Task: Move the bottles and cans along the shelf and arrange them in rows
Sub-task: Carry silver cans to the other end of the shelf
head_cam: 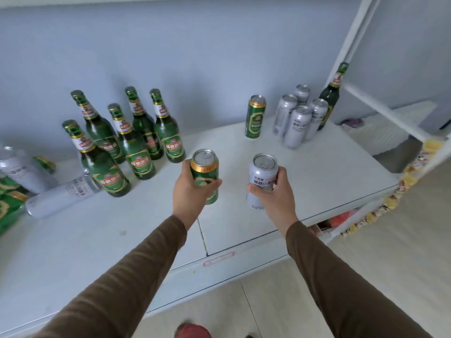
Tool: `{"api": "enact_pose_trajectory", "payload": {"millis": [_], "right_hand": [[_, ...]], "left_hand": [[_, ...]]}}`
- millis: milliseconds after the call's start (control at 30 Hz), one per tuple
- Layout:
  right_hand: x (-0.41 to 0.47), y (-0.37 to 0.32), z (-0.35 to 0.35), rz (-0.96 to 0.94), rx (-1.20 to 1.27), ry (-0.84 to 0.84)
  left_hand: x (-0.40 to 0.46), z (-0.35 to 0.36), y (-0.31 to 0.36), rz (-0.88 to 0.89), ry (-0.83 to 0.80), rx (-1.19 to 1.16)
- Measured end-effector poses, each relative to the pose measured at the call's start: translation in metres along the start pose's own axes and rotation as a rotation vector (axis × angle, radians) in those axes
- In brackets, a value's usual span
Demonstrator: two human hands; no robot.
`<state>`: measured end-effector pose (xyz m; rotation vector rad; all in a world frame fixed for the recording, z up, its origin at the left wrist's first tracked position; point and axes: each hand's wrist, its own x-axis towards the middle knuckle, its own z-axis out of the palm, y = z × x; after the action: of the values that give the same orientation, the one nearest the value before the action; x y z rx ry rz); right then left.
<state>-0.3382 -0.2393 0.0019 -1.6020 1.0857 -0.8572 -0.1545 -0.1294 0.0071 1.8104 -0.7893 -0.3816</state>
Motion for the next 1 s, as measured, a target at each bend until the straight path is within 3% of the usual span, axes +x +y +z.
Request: {"api": "enact_pose_trajectory", "payload": {"millis": [600,1000], "right_hand": [[0.154,0.027,-0.111,0.046,0.032,0.128],[0.260,0.075,-0.194,0.084,0.051,0.115]], "left_hand": [[0.100,0.146,0.031,-0.024,-0.066,0.000],[0.136,0.239,0.054,-0.115,0.059,0.056]]}}
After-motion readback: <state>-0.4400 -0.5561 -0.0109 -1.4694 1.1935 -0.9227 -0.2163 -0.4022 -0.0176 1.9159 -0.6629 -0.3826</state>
